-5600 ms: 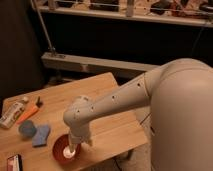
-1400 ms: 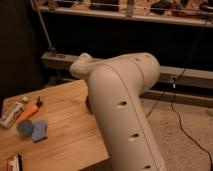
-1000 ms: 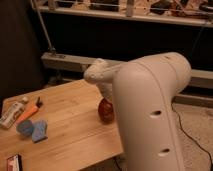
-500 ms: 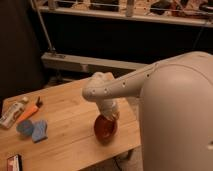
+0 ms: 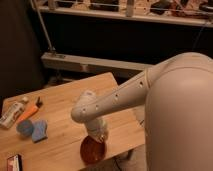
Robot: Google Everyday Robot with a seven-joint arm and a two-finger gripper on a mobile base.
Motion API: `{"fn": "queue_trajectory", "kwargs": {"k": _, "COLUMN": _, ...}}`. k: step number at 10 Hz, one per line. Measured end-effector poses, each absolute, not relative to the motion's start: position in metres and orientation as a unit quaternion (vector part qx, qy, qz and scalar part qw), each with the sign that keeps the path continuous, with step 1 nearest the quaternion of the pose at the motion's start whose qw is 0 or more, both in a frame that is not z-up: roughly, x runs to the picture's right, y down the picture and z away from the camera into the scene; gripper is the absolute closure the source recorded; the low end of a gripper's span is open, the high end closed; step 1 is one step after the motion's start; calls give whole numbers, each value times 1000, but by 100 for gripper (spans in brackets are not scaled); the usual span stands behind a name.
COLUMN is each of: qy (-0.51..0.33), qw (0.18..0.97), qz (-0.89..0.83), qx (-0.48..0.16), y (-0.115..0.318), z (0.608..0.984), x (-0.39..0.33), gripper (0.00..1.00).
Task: Drag the ceramic bowl in a circle
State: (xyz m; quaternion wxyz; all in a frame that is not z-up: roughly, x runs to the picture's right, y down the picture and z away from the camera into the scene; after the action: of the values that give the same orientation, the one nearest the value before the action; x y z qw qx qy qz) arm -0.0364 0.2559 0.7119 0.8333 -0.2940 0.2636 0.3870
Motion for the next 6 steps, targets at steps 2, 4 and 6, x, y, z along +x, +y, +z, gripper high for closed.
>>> {"fn": "queue_trajectory", "kwargs": {"k": 2, "qy": 239, "qw": 845, "qz": 356, "qx": -320, "y": 275, "z": 704, "x": -73, "gripper": 100}}
{"fn": "queue_trajectory", "kwargs": {"k": 4, "qy": 208, "qw": 856, "qz": 329, "qx": -341, "y": 282, "z": 699, "x": -115, "gripper": 100}}
{"fn": "queue_trajectory", "kwargs": {"k": 6, "qy": 180, "qw": 863, "qz": 314, "qx": -351, "y": 280, "z": 703, "x": -155, "gripper": 100}}
